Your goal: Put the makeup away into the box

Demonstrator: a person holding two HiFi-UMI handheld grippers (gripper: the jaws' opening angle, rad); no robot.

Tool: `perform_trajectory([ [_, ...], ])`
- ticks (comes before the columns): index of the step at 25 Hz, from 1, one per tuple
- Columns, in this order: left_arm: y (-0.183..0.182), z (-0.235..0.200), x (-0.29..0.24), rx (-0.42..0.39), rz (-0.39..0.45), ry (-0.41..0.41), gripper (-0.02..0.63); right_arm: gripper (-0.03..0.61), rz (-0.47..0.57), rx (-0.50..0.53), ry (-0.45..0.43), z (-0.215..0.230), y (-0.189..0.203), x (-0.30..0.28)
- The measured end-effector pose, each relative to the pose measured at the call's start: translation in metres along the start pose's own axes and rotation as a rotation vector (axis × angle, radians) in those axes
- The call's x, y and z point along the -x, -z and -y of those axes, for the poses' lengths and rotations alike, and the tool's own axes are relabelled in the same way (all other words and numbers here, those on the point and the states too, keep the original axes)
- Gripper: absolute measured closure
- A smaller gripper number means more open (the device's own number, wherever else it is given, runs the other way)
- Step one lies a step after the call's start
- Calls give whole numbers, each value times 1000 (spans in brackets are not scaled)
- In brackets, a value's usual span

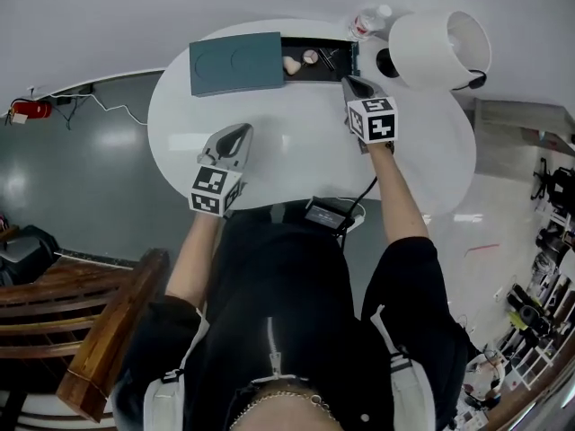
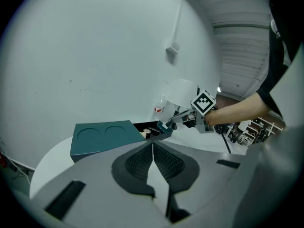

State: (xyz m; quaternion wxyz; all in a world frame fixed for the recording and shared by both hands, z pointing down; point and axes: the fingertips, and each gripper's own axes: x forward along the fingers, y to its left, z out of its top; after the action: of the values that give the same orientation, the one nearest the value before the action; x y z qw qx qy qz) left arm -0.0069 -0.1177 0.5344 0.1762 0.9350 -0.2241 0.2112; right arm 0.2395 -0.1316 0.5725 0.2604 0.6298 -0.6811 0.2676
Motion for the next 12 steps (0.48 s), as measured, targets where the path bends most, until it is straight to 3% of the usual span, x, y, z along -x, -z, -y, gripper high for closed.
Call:
perform_trajectory([
  [9, -28, 28, 7, -62, 64, -6, 600, 572, 200, -18, -9, -30, 6, 69],
  [12, -39, 38, 14, -68, 89, -28, 600, 574, 261, 19, -16, -39, 1, 96],
])
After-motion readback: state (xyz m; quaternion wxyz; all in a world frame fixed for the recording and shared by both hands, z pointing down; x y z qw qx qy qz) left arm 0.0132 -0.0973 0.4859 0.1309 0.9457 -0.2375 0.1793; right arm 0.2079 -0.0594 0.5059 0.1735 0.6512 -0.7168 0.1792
